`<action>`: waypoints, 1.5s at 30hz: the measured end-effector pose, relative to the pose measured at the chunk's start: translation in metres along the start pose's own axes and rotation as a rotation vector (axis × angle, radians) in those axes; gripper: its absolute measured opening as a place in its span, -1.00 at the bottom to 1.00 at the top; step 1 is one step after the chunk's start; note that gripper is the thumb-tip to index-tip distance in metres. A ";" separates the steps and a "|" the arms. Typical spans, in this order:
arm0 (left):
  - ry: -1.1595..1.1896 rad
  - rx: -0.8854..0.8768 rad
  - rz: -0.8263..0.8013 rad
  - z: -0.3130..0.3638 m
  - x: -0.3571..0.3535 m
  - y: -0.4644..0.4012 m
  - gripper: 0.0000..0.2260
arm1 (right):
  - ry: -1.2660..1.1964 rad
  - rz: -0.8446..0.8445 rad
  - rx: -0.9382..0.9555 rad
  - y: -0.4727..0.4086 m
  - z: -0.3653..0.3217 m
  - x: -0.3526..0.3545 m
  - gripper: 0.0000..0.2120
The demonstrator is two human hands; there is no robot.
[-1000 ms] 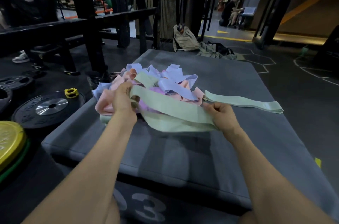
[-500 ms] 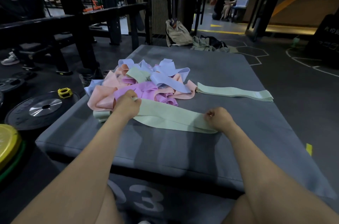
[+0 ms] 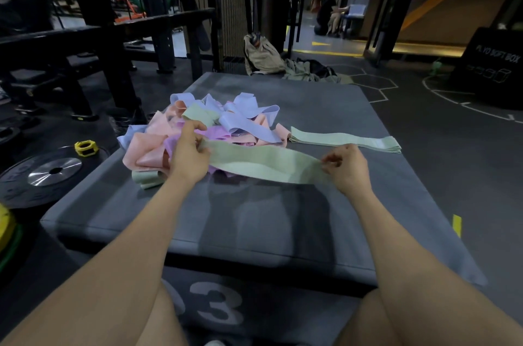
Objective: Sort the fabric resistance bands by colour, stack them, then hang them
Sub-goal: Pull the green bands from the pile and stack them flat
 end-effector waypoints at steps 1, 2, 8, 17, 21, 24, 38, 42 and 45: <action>-0.060 0.027 -0.047 -0.003 -0.005 0.001 -0.72 | 0.032 -0.049 -0.012 0.002 0.003 -0.002 -0.90; -0.136 0.056 -0.081 -0.007 -0.008 0.002 -0.75 | 0.060 -0.097 -0.025 0.005 0.005 -0.004 -0.90; -0.259 0.188 -0.034 -0.025 0.008 0.015 -0.77 | 0.020 -0.208 0.018 0.019 0.000 -0.003 -0.89; -0.488 0.272 -0.205 -0.039 0.006 0.039 -0.69 | 0.295 -0.384 0.020 0.045 -0.010 -0.023 -0.79; -0.579 0.340 -0.355 -0.050 -0.003 0.047 -0.78 | 0.363 -0.547 -0.088 0.056 0.002 -0.036 -0.80; -0.618 0.368 -0.342 -0.054 -0.005 0.049 -0.76 | 0.313 -0.528 -0.166 0.058 0.005 -0.035 -0.84; -0.587 0.641 -0.206 -0.078 0.005 0.055 -0.71 | 0.228 -0.278 -0.493 0.052 0.037 -0.026 -0.69; -0.594 0.654 -0.221 -0.074 0.005 0.056 -0.69 | 0.157 -0.275 -0.511 0.053 0.038 -0.025 -0.69; -0.543 0.612 -0.175 -0.066 0.002 0.054 -0.64 | 0.110 -0.232 -0.508 0.050 0.037 -0.020 -0.67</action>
Point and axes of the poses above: each hand's wrist, its own y-axis away from the middle knuckle, its own x-axis out of the back of the hand, z = x × y, the point moved 7 cm from there along -y, towards the middle knuckle, and after that the axes turned 12 degrees about -z, right-handed, at the moved point
